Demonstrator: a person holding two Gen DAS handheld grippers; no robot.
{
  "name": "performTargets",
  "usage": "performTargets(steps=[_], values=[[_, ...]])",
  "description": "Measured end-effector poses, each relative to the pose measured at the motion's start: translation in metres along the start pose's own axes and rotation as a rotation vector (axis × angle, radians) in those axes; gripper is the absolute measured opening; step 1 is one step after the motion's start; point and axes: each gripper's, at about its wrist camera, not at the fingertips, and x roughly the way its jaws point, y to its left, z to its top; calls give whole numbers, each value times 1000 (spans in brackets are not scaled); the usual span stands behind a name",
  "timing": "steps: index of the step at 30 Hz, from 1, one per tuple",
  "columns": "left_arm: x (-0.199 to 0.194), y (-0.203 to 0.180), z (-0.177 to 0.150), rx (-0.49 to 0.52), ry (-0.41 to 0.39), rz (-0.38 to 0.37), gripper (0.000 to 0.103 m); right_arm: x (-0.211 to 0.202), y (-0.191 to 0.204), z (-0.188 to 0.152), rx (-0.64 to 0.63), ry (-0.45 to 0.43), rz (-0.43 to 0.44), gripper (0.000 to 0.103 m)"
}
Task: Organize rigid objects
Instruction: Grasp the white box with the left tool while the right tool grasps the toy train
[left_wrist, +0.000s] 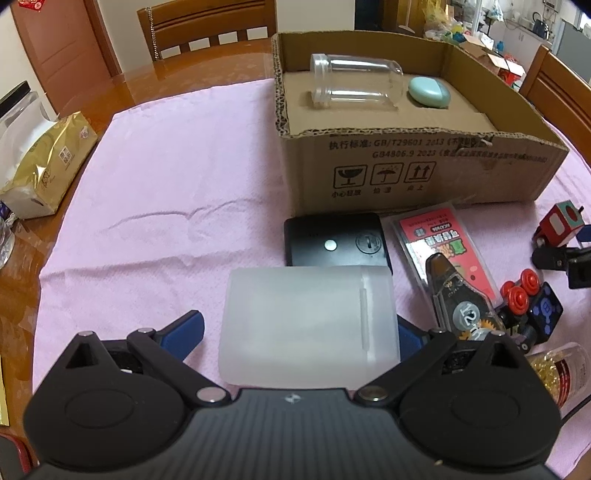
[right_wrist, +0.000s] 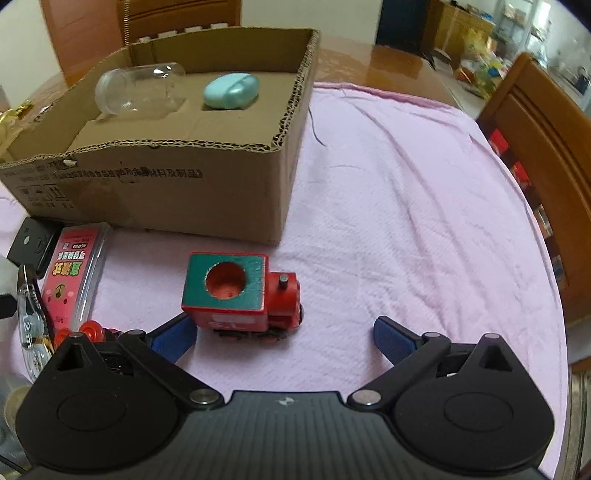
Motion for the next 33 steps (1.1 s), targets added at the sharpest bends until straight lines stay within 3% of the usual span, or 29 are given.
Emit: performTargets(steps=[9,14,23,33], values=[[-4,-6,-1,25,-46,4,92,-5,5,-4,5,-31,2,102],[-5,-8,-1,33,-39,-12,83,-13,12,-3,9,-72,44,92],[-10,-7,-1,25,-27,-17,82,-23,19,1,-1,-108,47,69],[-15,-4,1,7,-26,-22,82,-26,21,2,-10,-120,22,65]])
